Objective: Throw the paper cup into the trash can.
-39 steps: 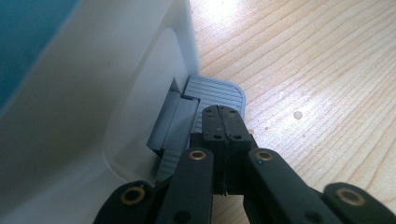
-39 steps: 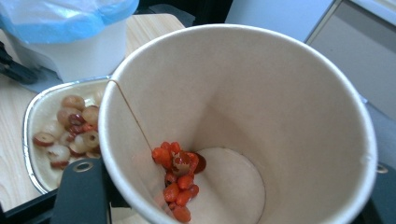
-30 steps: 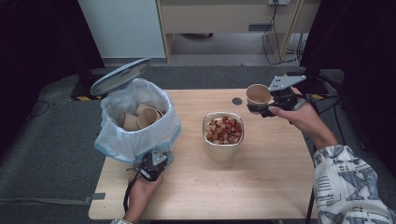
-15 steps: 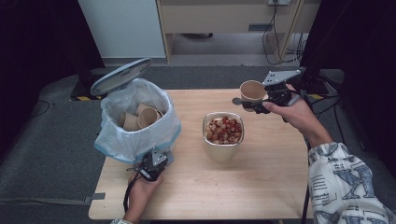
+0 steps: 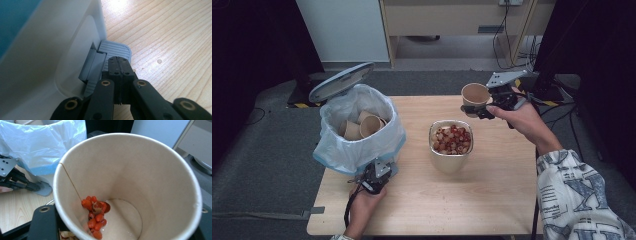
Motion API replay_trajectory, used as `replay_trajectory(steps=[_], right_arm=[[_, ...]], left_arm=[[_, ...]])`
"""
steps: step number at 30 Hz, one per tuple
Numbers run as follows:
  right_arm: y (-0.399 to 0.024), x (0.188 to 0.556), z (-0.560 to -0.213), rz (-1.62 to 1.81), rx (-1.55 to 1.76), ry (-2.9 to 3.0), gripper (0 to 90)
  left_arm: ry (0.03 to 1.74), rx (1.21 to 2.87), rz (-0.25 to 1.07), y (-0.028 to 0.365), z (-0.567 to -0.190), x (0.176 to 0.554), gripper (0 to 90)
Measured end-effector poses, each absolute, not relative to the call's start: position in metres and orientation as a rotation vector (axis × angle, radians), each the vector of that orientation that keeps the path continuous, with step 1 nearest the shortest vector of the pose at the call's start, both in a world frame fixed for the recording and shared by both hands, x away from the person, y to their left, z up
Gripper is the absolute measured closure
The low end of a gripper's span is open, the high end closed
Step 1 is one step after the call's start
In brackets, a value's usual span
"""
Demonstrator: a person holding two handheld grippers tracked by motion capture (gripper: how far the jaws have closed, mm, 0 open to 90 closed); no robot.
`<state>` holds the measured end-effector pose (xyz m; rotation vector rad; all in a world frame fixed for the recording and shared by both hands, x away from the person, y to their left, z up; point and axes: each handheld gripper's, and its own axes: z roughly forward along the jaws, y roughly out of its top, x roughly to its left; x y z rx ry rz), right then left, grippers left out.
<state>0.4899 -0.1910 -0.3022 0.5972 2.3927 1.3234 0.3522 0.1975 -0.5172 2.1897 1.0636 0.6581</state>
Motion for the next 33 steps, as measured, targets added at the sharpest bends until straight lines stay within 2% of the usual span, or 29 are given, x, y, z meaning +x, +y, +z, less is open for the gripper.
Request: replay_trajectory(steps=[33], right_arm=[[-0.150,0.486,-0.286,1.374,0.585,2.423,30.5]], left_arm=[[1.060,2.194,0.662,0.198,-0.517,0.352,89.6]])
